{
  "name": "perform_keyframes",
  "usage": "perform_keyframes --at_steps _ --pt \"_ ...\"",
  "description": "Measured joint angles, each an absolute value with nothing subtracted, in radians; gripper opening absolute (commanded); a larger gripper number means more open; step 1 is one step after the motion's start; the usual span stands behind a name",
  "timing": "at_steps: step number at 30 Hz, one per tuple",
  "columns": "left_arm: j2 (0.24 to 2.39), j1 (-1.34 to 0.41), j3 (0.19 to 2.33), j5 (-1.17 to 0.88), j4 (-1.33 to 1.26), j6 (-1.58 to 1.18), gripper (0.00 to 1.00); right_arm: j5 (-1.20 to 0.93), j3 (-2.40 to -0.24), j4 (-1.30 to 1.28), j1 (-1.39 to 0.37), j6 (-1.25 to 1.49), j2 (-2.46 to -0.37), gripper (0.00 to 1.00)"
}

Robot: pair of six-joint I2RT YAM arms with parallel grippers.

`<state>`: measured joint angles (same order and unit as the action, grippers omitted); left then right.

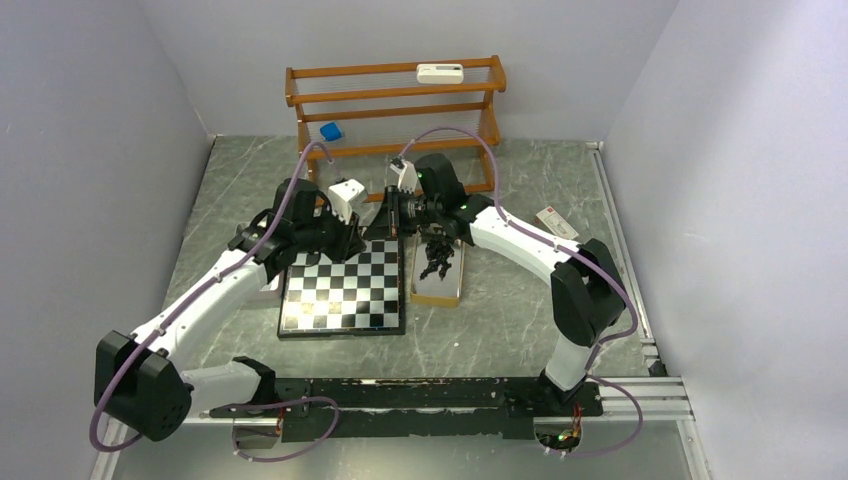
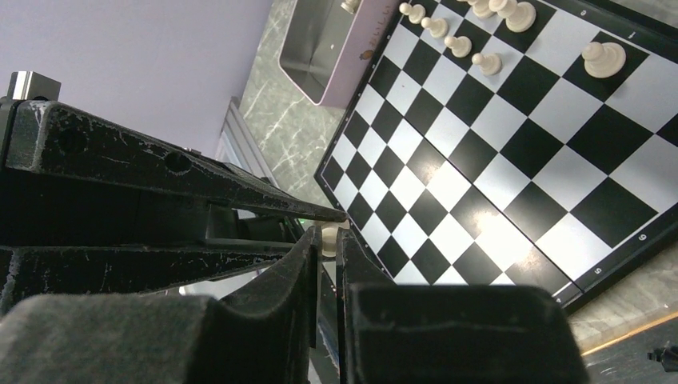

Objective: Set up the chess pieces on the board
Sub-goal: Place the chess piece on the chessboard.

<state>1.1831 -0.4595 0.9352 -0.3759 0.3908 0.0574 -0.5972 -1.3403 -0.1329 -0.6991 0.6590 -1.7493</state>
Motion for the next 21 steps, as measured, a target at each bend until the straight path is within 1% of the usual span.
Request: perform_keyframes --at_steps 3,10,16,21 --pt "1.198 -0.460 0.936 -0.375 0.391 0.056 0.26 -0.591 -1.330 -0.128 -0.699 0.667 -1.749 0.00" --pt "1.225 -0.460 0.936 -0.367 0.387 0.056 0.34 -0.591 -1.320 -0.112 -0.690 0.697 -1.758 0.00" --pt "1.250 -0.460 0.936 -0.352 0.387 0.052 0.36 -0.570 -1.320 -0.104 -0.680 0.699 -1.782 0.00" --pt "1.265 -0.460 0.936 -0.344 0.388 0.048 0.43 -0.544 -1.320 -0.101 -0.672 0.697 -1.804 0.00"
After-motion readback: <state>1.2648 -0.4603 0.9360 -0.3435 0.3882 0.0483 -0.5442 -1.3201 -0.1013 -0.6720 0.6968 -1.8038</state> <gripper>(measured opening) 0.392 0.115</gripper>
